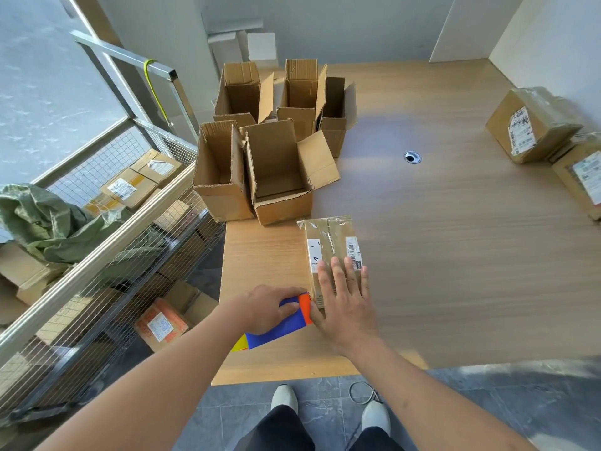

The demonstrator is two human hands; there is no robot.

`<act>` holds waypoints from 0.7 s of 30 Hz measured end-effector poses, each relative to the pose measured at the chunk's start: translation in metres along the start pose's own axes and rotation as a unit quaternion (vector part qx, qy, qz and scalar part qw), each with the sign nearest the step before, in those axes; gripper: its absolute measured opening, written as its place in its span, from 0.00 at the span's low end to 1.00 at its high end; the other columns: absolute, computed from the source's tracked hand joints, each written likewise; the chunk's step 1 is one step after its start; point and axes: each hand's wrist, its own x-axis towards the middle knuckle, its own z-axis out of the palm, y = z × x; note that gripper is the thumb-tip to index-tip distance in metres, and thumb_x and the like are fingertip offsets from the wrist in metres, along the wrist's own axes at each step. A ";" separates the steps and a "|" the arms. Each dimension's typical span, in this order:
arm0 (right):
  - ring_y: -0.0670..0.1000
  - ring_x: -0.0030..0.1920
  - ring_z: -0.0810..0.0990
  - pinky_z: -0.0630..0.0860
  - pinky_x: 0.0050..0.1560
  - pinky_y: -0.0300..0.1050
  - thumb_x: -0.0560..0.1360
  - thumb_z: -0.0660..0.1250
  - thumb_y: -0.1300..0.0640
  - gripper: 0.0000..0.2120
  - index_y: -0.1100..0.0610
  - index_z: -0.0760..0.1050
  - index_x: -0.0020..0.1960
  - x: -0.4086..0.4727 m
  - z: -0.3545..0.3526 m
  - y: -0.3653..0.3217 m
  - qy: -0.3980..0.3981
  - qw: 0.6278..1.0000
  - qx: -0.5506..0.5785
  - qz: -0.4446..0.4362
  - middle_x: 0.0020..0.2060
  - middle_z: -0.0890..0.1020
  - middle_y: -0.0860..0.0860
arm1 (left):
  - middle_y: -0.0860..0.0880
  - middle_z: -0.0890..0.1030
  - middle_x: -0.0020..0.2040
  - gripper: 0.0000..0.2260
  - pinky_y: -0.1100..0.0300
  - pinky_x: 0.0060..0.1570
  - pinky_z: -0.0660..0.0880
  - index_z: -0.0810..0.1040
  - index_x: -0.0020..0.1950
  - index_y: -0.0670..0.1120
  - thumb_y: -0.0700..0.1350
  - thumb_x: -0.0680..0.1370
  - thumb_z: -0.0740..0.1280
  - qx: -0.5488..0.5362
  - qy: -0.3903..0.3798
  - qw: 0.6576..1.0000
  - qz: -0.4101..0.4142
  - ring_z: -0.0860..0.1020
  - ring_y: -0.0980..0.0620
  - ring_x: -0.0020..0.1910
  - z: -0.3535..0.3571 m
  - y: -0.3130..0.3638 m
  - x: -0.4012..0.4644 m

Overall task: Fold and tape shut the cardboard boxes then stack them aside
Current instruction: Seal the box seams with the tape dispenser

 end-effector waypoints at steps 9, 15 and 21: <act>0.65 0.81 0.56 0.53 0.79 0.67 0.77 0.54 0.39 0.38 0.56 0.57 0.82 -0.001 -0.009 0.002 -0.021 1.000 -0.002 0.008 0.79 0.63 0.59 | 0.45 0.76 0.64 0.21 0.51 0.57 0.70 0.58 0.80 0.66 0.59 0.86 0.53 -0.016 0.018 0.999 -0.044 0.75 0.44 0.59 -0.001 -0.023 -0.003; 0.69 0.77 0.64 0.64 0.76 0.64 0.67 0.75 0.54 0.37 0.61 0.69 0.73 0.004 -0.015 0.005 -0.031 0.999 -0.020 0.012 0.73 0.71 0.62 | 0.51 0.71 0.52 0.23 0.53 0.47 0.71 0.53 0.78 0.72 0.66 0.83 0.54 -0.062 0.088 0.994 -0.013 0.75 0.51 0.46 -0.021 -0.035 -0.016; 0.65 0.82 0.49 0.45 0.80 0.57 0.73 0.71 0.56 0.36 0.57 0.61 0.76 0.000 -0.028 0.019 -0.065 0.998 -0.011 0.001 0.78 0.60 0.60 | 0.52 0.70 0.55 0.26 0.55 0.47 0.72 0.52 0.80 0.67 0.63 0.83 0.57 -0.074 0.114 0.991 0.016 0.74 0.54 0.47 -0.031 -0.040 -0.017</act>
